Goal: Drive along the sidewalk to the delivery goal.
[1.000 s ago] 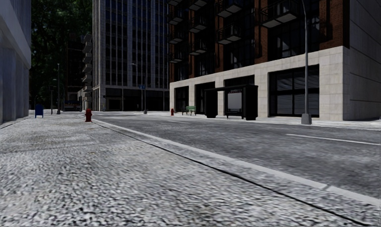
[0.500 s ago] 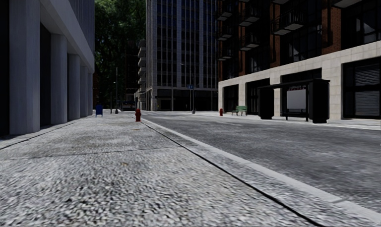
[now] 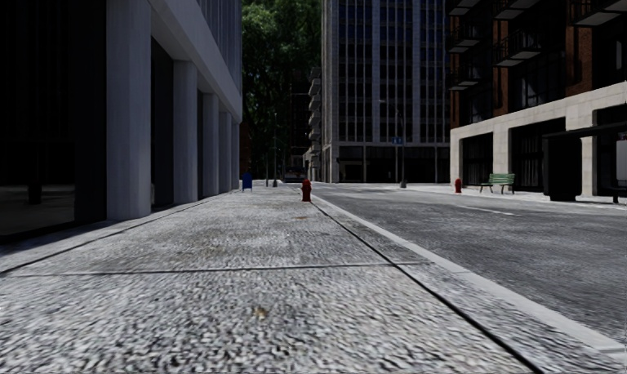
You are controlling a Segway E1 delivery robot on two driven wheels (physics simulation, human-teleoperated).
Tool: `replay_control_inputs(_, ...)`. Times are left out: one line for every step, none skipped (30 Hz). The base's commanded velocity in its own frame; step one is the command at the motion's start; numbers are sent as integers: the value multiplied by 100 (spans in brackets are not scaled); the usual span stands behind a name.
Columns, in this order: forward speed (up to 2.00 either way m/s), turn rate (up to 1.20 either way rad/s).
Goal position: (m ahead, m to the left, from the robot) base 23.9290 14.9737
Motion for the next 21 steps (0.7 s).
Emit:
replay_control_inputs(200,55)
replay_control_inputs(200,53)
replay_control_inputs(200,51)
replay_control_inputs(200,47)
replay_control_inputs(200,47)
replay_control_inputs(200,0)
replay_control_inputs(200,0)
replay_control_inputs(200,0)
replay_control_inputs(200,0)
replay_control_inputs(200,0)
replay_control_inputs(200,0)
replay_control_inputs(200,0)
replay_control_inputs(200,0)
replay_control_inputs(200,0)
replay_control_inputs(200,0)
replay_control_inputs(200,0)
replay_control_inputs(200,0)
replay_control_inputs(200,0)
replay_control_inputs(200,0)
replay_control_inputs(200,0)
replay_control_inputs(200,0)
